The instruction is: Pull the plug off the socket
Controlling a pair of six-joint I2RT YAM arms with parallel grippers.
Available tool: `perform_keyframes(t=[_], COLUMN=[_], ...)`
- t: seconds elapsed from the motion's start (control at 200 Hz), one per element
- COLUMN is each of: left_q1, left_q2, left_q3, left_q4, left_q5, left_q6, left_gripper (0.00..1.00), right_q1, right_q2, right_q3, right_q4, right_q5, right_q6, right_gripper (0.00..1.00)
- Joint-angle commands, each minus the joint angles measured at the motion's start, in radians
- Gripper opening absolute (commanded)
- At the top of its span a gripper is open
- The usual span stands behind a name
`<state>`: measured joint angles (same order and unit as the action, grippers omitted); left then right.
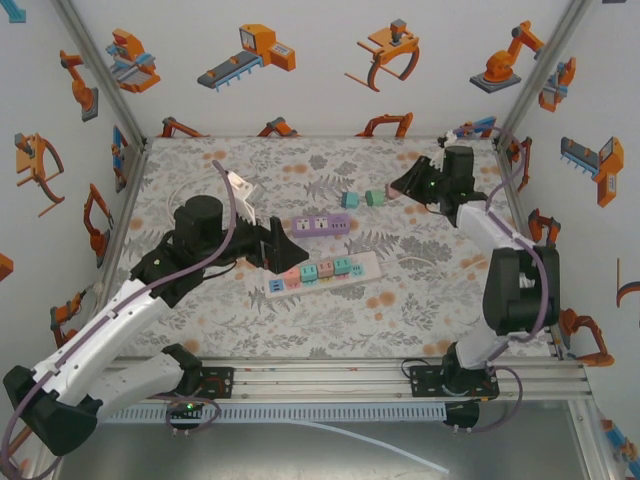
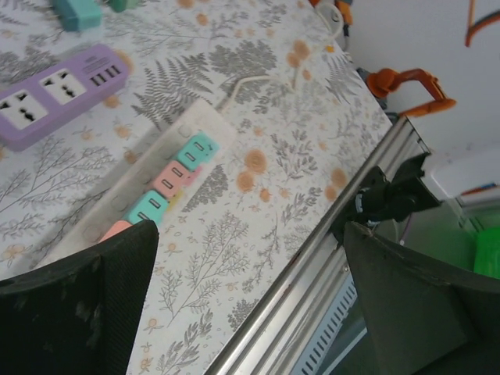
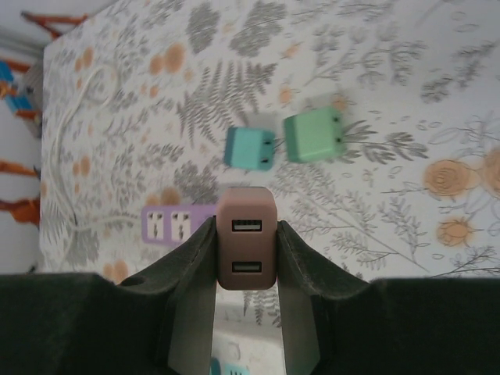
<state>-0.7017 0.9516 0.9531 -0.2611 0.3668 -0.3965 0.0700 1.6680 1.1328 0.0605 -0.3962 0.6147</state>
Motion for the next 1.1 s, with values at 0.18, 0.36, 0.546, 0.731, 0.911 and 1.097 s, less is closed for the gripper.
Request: perform_keyframes(t=[0.18, 0.36, 0.546, 0.731, 0.911, 1.097], left_q1=[-0.057, -0.059, -0.061, -0.061, -0.061, -0.062], left_q2=[-0.092, -0.128, -0.139, -0.136, -0.113, -0.094], left_q3=[-0.024, -0.022, -0.028, -0.04, -0.034, -0.034], left_q4=[-0.001, -0.054, -0.079, -0.087, -0.093, -0.104], left_q5=[0.001, -0.021, -0.032, -0.071, -0.094, -0.114], left_q6=[0.065, 0.08, 0.081, 0.073, 0.071, 0.067], left_gripper=[0.97, 0.97, 0.97, 0.97, 0.97, 0.97], right_q1=[-0.057, -0.061, -0.06, -0.06, -0.06, -0.061], right_q2=[0.251, 0.373, 0.459, 0.482, 0.471, 0.455], right_q3=[0.207, 0.276, 0.326, 0.305, 0.277, 0.268], right_q4=[0.031, 0.059, 0.044, 0.04, 0.013, -0.025], right_q5=[0.035, 0.031, -0.016, -0.022, 0.004, 0.021], right_q6=[0.109, 0.115, 0.134, 0.134, 0.126, 0.095], right_gripper=[0.16, 0.16, 0.18, 0.24, 0.39, 0.46])
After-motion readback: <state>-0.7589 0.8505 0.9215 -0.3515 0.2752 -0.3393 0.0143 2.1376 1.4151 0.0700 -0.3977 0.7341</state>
